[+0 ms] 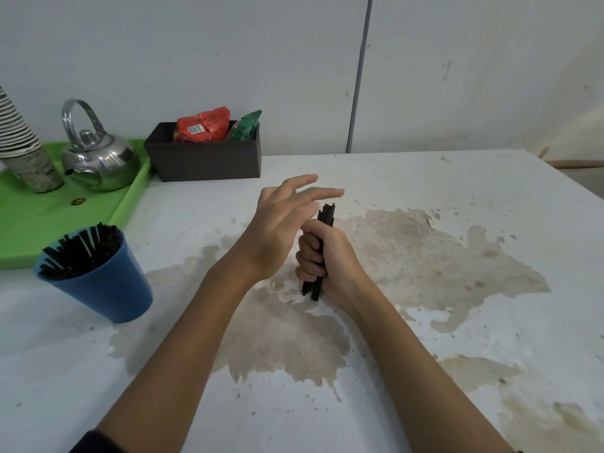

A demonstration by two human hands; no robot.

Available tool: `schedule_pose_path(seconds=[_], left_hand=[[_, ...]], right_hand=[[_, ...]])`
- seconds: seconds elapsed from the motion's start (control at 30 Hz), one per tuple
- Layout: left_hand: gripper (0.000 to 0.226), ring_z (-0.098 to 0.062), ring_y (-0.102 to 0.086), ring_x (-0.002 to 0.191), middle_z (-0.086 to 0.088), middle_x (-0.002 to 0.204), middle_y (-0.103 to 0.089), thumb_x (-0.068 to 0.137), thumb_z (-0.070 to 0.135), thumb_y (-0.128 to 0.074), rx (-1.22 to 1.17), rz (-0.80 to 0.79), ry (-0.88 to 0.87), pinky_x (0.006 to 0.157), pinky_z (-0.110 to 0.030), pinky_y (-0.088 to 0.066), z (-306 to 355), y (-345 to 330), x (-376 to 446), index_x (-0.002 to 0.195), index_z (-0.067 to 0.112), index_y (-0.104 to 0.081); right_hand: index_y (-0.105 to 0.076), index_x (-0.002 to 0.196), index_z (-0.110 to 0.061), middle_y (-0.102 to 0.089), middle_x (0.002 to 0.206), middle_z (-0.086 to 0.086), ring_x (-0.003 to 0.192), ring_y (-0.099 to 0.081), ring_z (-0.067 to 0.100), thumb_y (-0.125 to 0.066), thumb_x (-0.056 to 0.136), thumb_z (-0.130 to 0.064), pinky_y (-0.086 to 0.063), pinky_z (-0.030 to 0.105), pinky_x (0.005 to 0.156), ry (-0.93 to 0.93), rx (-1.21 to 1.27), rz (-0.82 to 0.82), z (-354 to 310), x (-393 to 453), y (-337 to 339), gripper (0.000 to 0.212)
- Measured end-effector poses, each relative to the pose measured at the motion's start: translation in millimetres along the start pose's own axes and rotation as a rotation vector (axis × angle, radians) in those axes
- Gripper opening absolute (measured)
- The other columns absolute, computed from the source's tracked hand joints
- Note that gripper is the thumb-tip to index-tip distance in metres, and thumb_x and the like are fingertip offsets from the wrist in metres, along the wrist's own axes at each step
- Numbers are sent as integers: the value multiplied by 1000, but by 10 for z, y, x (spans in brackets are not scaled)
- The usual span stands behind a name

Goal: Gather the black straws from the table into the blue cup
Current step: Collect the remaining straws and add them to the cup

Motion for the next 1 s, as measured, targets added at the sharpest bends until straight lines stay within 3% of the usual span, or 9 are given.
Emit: schedule_pose_path(seconds=[0.13,0.3,0.4,0.5,0.63,0.77,0.83,0.93,1.0], left_hand=[[47,1,-24,139,32,146,-42,92,55,-25,-39,27,29,105,-18,-21,-81,-22,-29,113,60,-68],[54,-2,-30,142,29,147,-45,94,56,-21,-75,73,78,118,-51,-27,-207,-39,-63,131,55,-60],[54,2,-43,131,30,140,-49,93,60,-20,-157,129,65,112,-45,-37,-164,4,-87,140,59,-46],[48,-5,-54,120,18,136,-54,93,61,-26,-244,297,99,99,-38,-47,-171,147,-154,138,58,-44],[36,-4,-57,113,16,131,-60,102,23,-48,-171,411,109,100,-39,-52,-163,311,-305,131,42,-58],[36,-1,-57,115,19,131,-61,98,15,-55,-103,424,82,85,-8,-48,-116,465,-480,124,38,-64],[36,-5,-58,116,19,129,-63,96,12,-56,-53,429,35,85,-11,-50,-37,611,-615,119,39,-65],[37,-8,-59,114,25,117,-64,93,7,-58,45,390,-48,89,-28,-55,122,773,-721,110,39,-69],[35,-10,-60,112,27,111,-64,91,9,-60,134,407,-90,89,-29,-53,205,950,-827,106,39,-71]], right_hand=[[-31,47,-17,-24,41,-1,34,-19,14,-55,83,-20,-21,22,38,-18,2,-8,60,-11,-23,43],[-25,46,-20,-20,42,-2,35,-15,14,-54,87,-18,-17,24,40,-26,18,3,77,-4,-12,51],[-24,44,-22,-19,41,-4,34,-14,13,-53,90,-16,-16,23,39,-45,49,9,80,-8,-9,54],[-22,49,-21,-19,42,-3,34,-15,12,-52,93,-16,-19,22,37,-53,88,9,71,-17,-22,53],[-26,57,-18,-18,46,-1,36,-17,12,-49,100,-21,-19,23,40,-26,77,-56,50,-63,-121,48],[-29,60,-17,-19,51,1,40,-20,14,-49,103,-27,-23,25,42,-20,40,-71,111,-114,-215,48],[-30,62,-17,-21,53,2,42,-23,15,-49,103,-29,-28,26,42,-5,-11,-101,111,-143,-336,47],[-30,64,-18,-23,56,1,44,-25,16,-49,103,-33,-32,27,45,29,-50,-141,45,-142,-506,46],[-30,64,-18,-21,56,0,45,-24,16,-51,102,-33,-33,27,45,40,-24,-144,12,-138,-691,46]])
Point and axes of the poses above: each hand's wrist, its own x-axis towards the middle knuckle, its own y-axis out of the back of the hand, z = x × y, the point moved 6 cm from there along x, towards the middle knuckle
